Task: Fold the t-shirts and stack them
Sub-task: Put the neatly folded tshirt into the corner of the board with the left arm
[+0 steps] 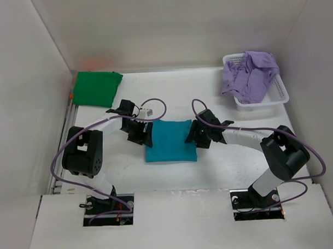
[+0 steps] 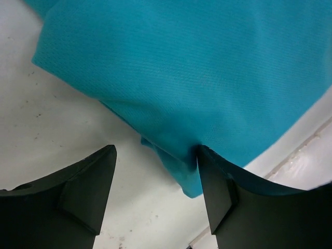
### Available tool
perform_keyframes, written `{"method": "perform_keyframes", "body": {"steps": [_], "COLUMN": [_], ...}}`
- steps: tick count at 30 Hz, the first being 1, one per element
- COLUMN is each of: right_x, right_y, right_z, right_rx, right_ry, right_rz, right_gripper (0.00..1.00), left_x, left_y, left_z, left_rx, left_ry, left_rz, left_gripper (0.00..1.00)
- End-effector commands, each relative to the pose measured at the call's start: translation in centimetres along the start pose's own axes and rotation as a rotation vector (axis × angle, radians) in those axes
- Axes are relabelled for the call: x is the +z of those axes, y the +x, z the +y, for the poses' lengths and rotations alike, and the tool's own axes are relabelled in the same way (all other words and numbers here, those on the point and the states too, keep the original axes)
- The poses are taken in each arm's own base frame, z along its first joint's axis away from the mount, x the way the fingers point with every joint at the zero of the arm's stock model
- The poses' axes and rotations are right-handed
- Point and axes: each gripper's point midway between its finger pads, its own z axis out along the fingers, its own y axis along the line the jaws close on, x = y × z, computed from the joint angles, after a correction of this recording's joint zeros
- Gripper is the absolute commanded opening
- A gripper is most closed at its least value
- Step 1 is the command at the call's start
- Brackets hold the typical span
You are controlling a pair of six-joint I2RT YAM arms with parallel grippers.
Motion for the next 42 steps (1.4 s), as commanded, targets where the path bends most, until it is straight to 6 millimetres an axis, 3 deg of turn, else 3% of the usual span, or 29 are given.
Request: {"method": "perform_keyframes", "body": {"steps": [1,6,13,15,17,20,24,31,35,42], "right_x": [0.0,0.1,-0.2,-0.3,-0.2,-0.3,-1.2,-4.2,-5.1,-5.3], "right_y": [0.3,0.4,0.2,0.0,-0.1,-0.2,-0.4,-3.1,-4.4,-4.9], "right_z": [-0.5,-0.5,0.2,0.6,0.9,1.1,1.4,1.4,1.0,0.0], "right_rx": [0.003,0.0,0.002,0.004,0.004,0.003,0.005,0.032,0.036,0.038], "right_ry": [0.013,0.016,-0.007,-0.018,-0.022,-0.031,-0.059,-0.108,-0.109,-0.09], "right_rz": [-0.014,-0.013,-0.022,-0.026,-0.025,-0.025,-0.042,-0.129,-0.16,-0.172], "right_gripper": [0.66,0.66,0.65,0.65,0.65,0.65,0.65,0.65,0.65,0.65], "left_x": [1.1,3.1,4.9,5.5,6.0,6.0,3.4,-1.9,-4.3,-8.7], "left_y": [0.6,1.2,2.6,2.8,2.7,2.0,-0.5,-6.0,-9.5,-15.5], "left_z": [1.1,-0.1,0.1,-0.5,-0.5,-0.2,-0.5,1.8,5.5,11.3], "left_rx": [-0.047,-0.062,-0.161,-0.165,-0.161,-0.177,-0.149,0.045,0.142,0.206], "left_ry": [-0.03,0.038,0.101,0.129,0.138,0.149,0.162,-0.08,-0.279,-0.532], "left_rz": [0.043,0.111,0.19,0.212,0.226,0.222,0.121,-0.071,-0.14,-0.229], "left_gripper": [0.62,0.6,0.53,0.42,0.2,0.01,0.0,0.0,0.0,0.0]}}
